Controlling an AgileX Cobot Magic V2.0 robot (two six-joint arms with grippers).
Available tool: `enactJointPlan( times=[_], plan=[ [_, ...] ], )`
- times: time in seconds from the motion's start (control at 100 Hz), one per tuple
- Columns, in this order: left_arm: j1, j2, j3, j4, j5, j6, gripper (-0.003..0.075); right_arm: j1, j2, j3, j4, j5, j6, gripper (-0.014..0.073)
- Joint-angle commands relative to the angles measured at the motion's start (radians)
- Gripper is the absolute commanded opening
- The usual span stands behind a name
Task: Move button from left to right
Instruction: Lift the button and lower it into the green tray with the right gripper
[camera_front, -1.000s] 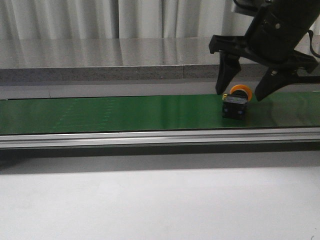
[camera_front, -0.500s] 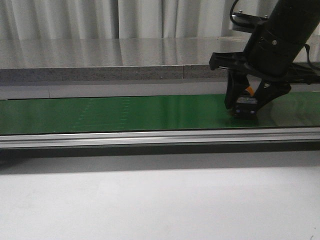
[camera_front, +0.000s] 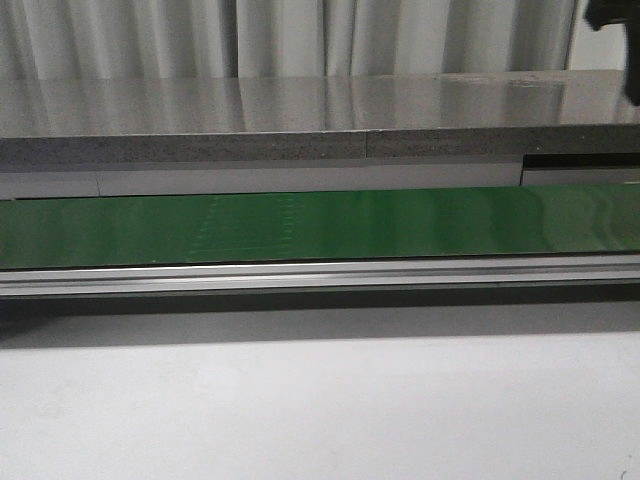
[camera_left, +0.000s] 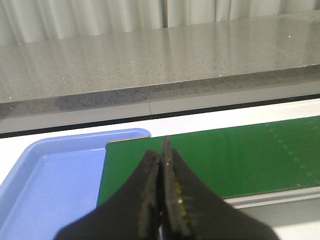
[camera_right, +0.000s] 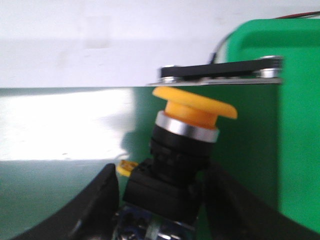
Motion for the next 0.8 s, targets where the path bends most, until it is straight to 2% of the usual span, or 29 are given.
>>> enactJointPlan(
  times=[0.0, 0.2, 0.41, 0.64, 0.79],
  plan=[
    [-0.007, 0.007, -0.027, -0.004, -0.087, -0.002, -0.0019, -0.083, -0.051, -0.050, -0.062, -0.010, -0.015, 0.0188],
    [-0.007, 0.007, -0.027, -0.004, -0.087, -0.002, -0.0019, -0.242, -0.027, -0.050, -0.056, -0.036, -0.068, 0.0188],
    [-0.007, 0.007, -0.027, -0.004, -0.087, -0.002, -0.0019, -0.351, 0.035, -0.050, -0.050, -0.072, -0.092, 0.0188],
    [-0.007, 0.007, -0.027, -0.004, -0.087, -0.002, -0.0019, -0.377, 0.128, -0.050, -0.039, -0.083, -0.092, 0.0188],
    [-0.007, 0.007, -0.027, -0.004, -0.087, -0.002, -0.0019, -0.374, 0.181, -0.050, 0.030, -0.104, -0.114, 0.0188]
  ],
)
